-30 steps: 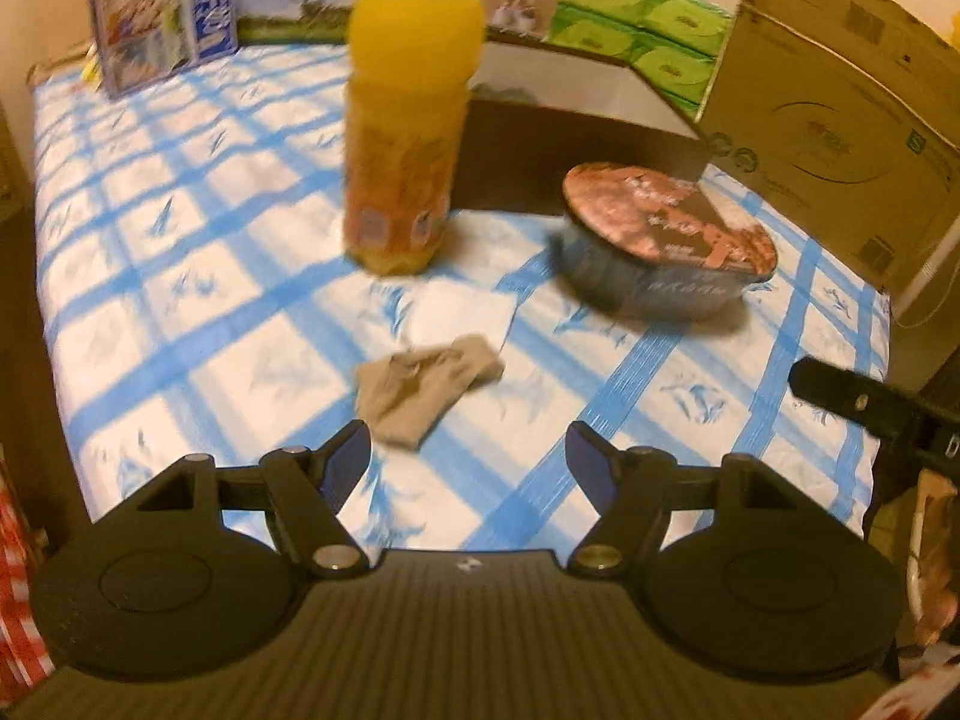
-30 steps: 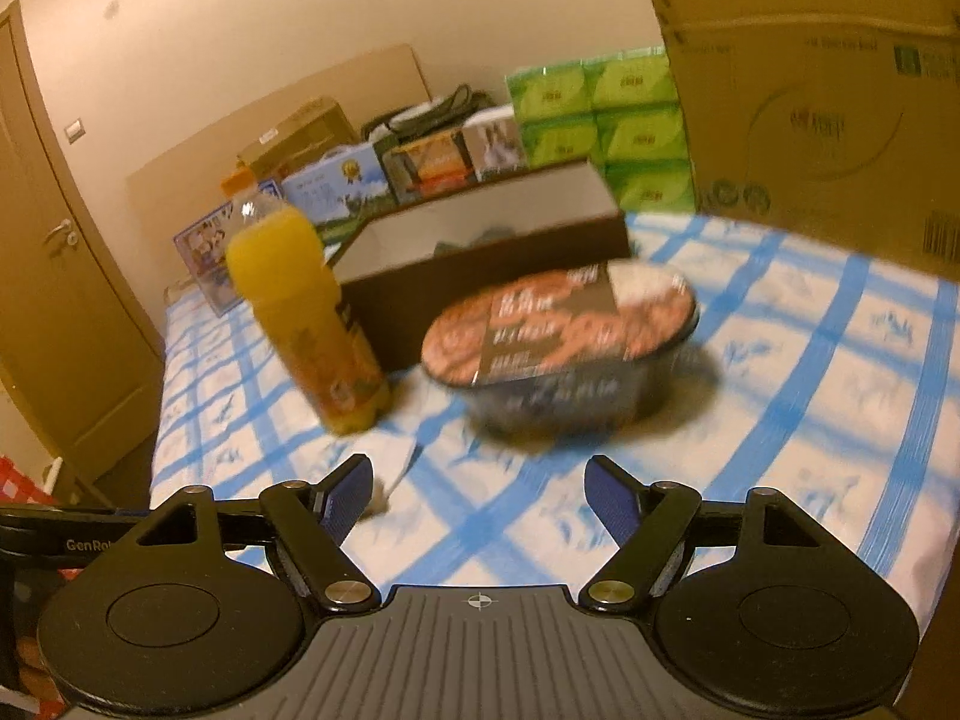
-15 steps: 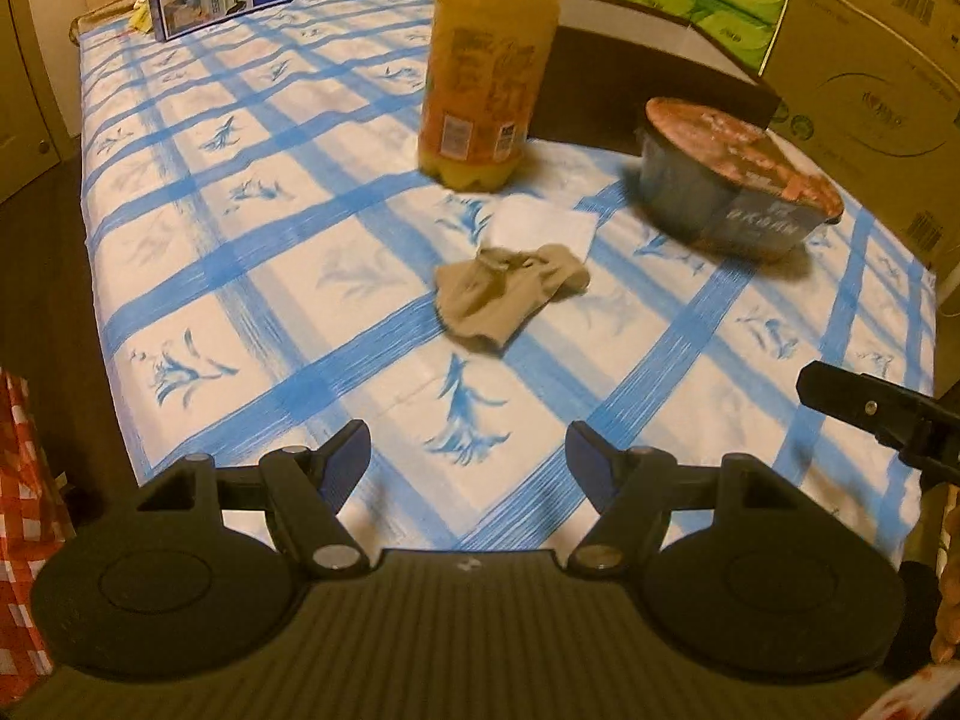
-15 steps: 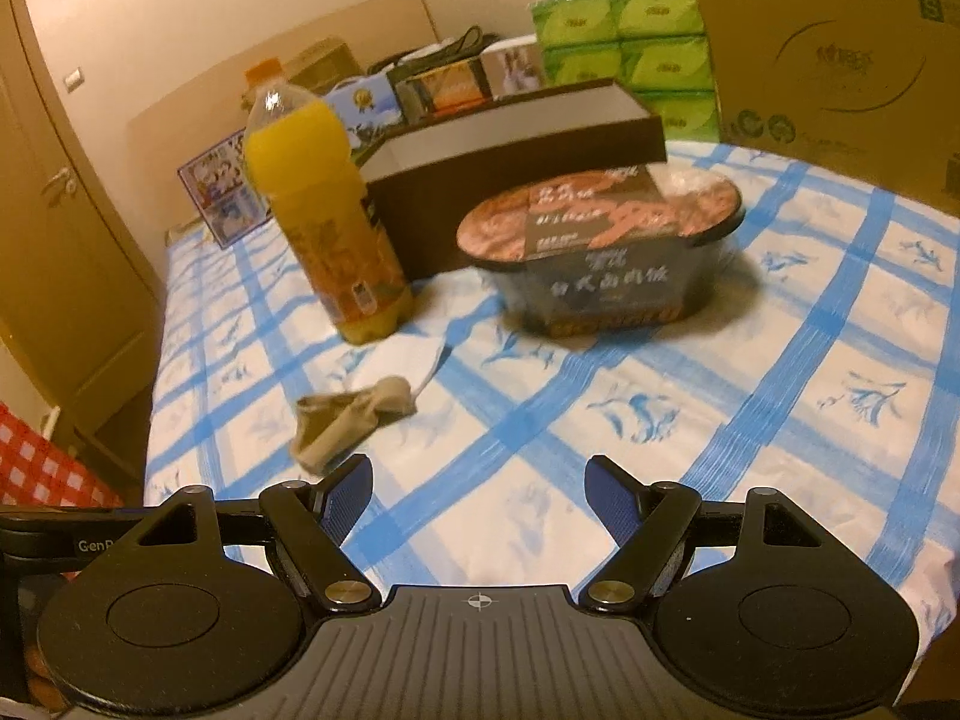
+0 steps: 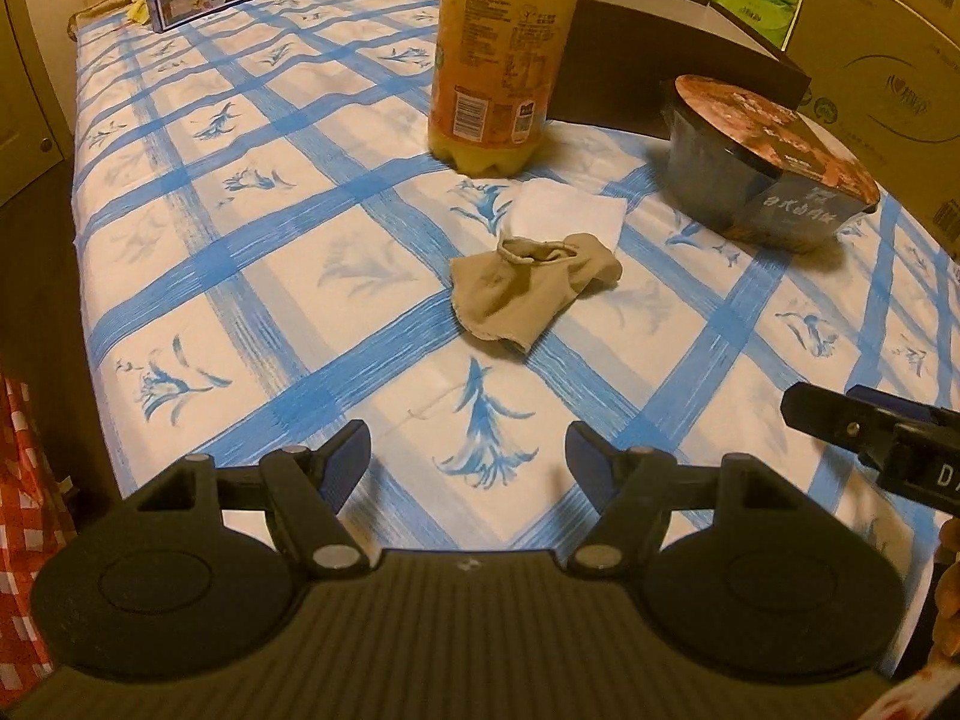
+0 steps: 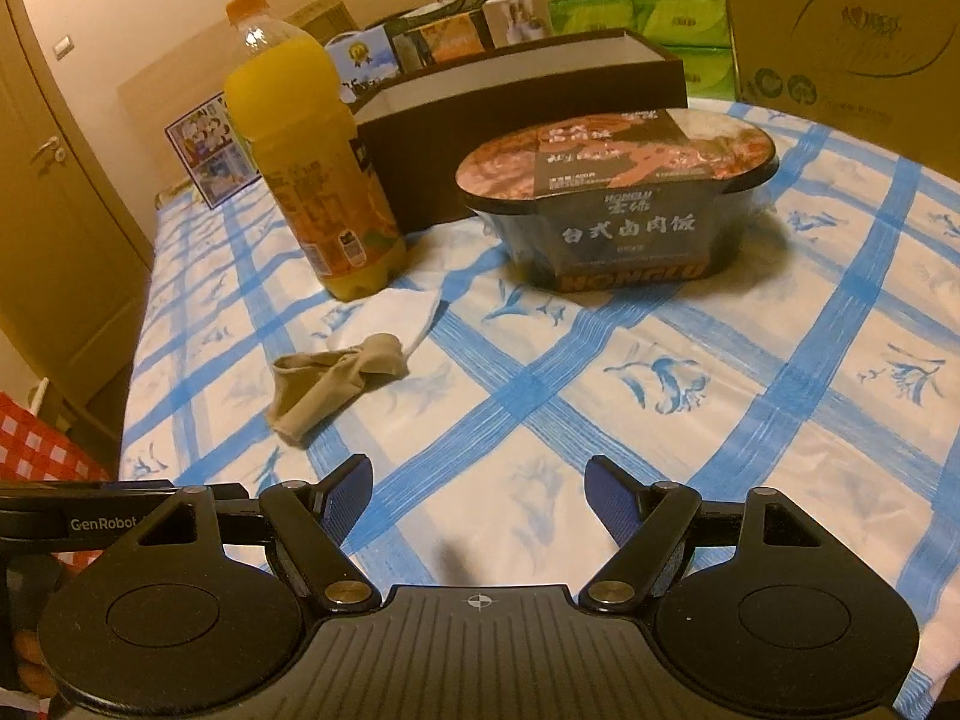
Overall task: Organize soft objects
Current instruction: 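Lower the left gripper onto the beige sock and grasp it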
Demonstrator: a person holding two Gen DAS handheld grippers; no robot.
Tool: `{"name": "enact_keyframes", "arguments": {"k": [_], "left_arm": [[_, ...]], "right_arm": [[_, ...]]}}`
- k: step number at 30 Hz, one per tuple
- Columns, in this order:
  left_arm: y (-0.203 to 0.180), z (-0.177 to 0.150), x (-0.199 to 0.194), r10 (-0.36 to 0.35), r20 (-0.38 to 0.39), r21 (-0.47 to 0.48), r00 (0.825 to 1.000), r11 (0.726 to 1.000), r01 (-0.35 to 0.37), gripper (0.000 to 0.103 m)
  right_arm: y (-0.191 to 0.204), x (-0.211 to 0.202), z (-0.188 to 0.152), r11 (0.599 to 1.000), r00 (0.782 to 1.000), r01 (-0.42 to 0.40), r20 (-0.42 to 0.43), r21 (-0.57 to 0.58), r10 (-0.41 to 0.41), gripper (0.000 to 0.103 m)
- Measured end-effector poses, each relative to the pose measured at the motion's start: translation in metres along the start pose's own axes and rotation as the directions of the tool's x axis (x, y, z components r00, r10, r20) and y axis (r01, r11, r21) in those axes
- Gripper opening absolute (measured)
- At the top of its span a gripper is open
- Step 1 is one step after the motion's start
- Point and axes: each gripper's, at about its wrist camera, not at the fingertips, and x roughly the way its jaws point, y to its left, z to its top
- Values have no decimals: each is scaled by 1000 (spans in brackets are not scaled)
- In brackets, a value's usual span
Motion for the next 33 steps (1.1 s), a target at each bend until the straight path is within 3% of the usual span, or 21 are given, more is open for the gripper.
{"name": "enact_keyframes", "arguments": {"k": [10, 16, 22, 29, 33], "left_arm": [[-2, 12, 16, -14, 70, 63, 997, 998, 10, 70], [-11, 20, 27, -18, 126, 167, 992, 986, -3, 70], [-25, 29, 47, -37, 163, 292, 986, 956, -13, 69], [-31, 38, 71, -61, 145, 332, 988, 943, 10, 60], [-26, 40, 77, -85, 133, 314, 987, 949, 40, 41]], "right_arm": [[-7, 23, 8, 1000, 1000, 9, -18, 20, -9, 77], [-12, 35, 14, 999, 1000, 16, -16, 34, -15, 77], [-17, 45, 21, 998, 1000, 20, -9, 51, -19, 77], [-20, 54, 24, 997, 1000, 26, -8, 66, -26, 77], [-21, 58, 25, 997, 1000, 25, -11, 69, -24, 77]]}}
